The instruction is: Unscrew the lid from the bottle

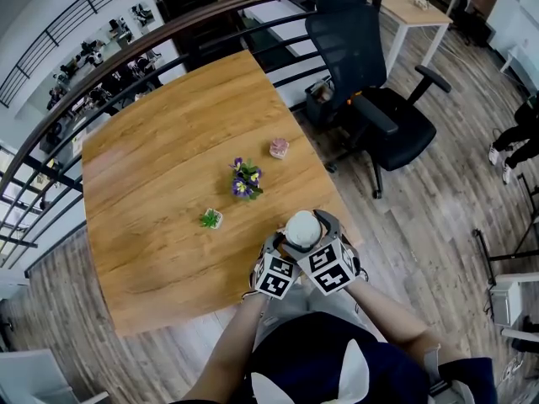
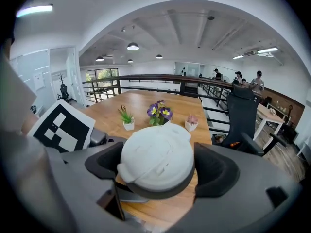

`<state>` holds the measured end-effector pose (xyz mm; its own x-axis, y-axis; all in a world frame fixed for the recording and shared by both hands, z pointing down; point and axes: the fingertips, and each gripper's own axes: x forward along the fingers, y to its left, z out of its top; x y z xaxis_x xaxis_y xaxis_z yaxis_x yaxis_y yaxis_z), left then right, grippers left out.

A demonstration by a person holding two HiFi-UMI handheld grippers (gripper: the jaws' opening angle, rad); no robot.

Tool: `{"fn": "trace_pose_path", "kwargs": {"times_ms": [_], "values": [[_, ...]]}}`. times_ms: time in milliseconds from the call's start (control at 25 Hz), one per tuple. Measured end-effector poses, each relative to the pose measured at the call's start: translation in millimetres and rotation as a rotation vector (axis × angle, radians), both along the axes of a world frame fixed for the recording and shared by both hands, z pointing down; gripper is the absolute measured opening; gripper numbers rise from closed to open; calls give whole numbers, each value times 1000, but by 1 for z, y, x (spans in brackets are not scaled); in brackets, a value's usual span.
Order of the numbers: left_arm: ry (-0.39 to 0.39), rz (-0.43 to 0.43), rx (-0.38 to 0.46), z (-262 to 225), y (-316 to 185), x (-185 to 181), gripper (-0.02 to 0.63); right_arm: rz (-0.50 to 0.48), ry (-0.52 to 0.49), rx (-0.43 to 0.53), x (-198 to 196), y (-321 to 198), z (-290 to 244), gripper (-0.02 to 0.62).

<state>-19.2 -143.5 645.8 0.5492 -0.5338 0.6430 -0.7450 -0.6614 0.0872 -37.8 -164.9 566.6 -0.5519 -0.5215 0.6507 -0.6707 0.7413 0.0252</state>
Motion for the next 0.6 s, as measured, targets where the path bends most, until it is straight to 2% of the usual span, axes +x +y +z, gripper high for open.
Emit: {"fn": "trace_pose_path", "kwargs": {"times_ms": [280, 600], "values": [[7, 0, 4, 1, 1, -1, 322, -31, -26, -7, -2, 2, -3, 454], [10, -1, -1, 1, 1, -1, 322, -34, -108, 26, -2, -2, -26, 454]]}}
